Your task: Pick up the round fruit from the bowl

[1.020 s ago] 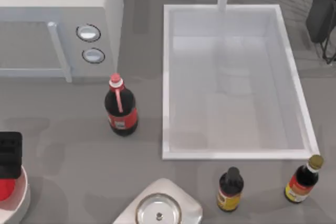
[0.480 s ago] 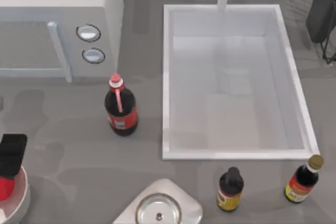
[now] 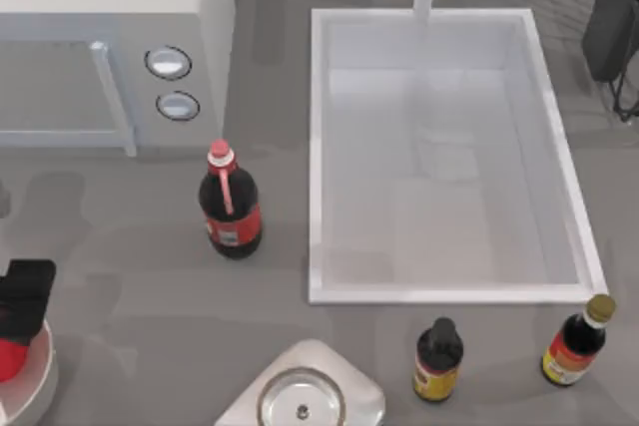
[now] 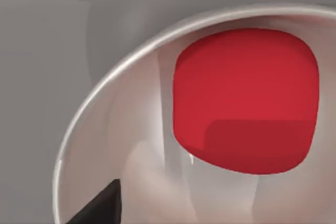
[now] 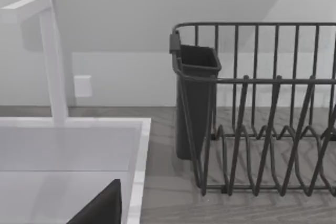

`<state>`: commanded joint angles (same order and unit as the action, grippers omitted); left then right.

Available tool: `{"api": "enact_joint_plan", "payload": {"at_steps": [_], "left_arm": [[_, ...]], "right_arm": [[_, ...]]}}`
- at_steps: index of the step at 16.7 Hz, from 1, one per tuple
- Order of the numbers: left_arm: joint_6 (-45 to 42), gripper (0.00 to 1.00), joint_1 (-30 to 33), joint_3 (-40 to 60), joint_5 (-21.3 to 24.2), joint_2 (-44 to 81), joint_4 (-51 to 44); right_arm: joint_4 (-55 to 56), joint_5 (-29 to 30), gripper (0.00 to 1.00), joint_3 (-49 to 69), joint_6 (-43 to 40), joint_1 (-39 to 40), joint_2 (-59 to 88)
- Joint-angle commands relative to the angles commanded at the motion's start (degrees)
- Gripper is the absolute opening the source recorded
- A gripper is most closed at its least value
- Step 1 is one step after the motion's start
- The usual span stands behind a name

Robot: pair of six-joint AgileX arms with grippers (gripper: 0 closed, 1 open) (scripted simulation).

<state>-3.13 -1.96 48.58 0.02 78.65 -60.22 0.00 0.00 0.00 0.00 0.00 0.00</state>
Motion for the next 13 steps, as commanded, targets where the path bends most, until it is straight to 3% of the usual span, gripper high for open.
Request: {"api": "enact_joint_plan", "payload": {"at_steps": [8, 13], "left_arm": [[-0.37, 1.00, -0.38, -12.02, -0.02, 10.27, 23.55], [-0.45, 1.00, -0.45, -14.32, -0.02, 12.31, 26.92]], "right_arm": [[0.00, 0.00, 1.00, 0.00, 0.00, 0.00, 0.00], [0.00, 0.00, 1.00, 0.00, 0.00, 0.00, 0.00]]}}
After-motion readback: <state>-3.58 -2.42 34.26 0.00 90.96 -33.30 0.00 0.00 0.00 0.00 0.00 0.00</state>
